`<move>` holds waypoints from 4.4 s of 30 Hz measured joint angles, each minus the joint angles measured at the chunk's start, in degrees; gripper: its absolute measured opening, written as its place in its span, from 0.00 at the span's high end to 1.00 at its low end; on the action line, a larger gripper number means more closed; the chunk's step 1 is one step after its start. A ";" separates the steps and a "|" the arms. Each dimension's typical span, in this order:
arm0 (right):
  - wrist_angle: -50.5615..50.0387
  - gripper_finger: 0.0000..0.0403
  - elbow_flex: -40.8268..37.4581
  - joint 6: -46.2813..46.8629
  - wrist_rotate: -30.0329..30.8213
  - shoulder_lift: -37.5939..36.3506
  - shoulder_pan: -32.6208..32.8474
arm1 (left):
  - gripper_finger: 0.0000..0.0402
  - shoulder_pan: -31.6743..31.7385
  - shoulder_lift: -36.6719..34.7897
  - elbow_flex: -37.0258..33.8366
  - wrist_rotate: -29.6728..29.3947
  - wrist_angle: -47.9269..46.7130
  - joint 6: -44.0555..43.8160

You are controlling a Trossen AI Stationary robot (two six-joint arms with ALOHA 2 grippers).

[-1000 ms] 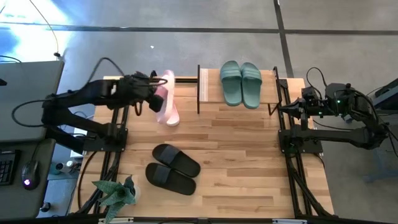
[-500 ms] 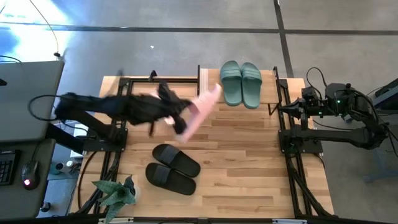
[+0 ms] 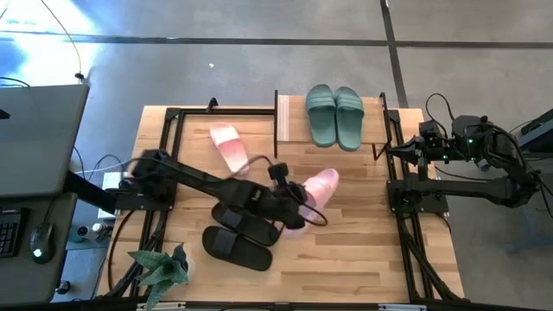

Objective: Pick and place slides into the shelf
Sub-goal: Put the left pink slide under the shelf, then put the pink slide under the shelf

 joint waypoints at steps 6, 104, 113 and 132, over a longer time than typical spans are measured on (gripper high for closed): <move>-0.11 1.00 0.00 0.00 -0.02 0.04 0.00 | 1.00 0.73 10.87 9.39 -1.96 -12.13 -1.52; -0.70 1.00 0.00 -0.02 -0.02 0.11 -0.02 | 0.62 18.03 24.02 19.36 4.89 -28.04 0.81; -0.71 1.00 0.00 -0.22 -0.02 0.11 -0.02 | 0.62 17.68 23.87 20.82 11.90 -33.70 -3.00; -1.11 1.00 0.00 0.18 0.00 0.09 -0.02 | 0.63 11.68 19.18 20.82 11.97 -37.44 -8.33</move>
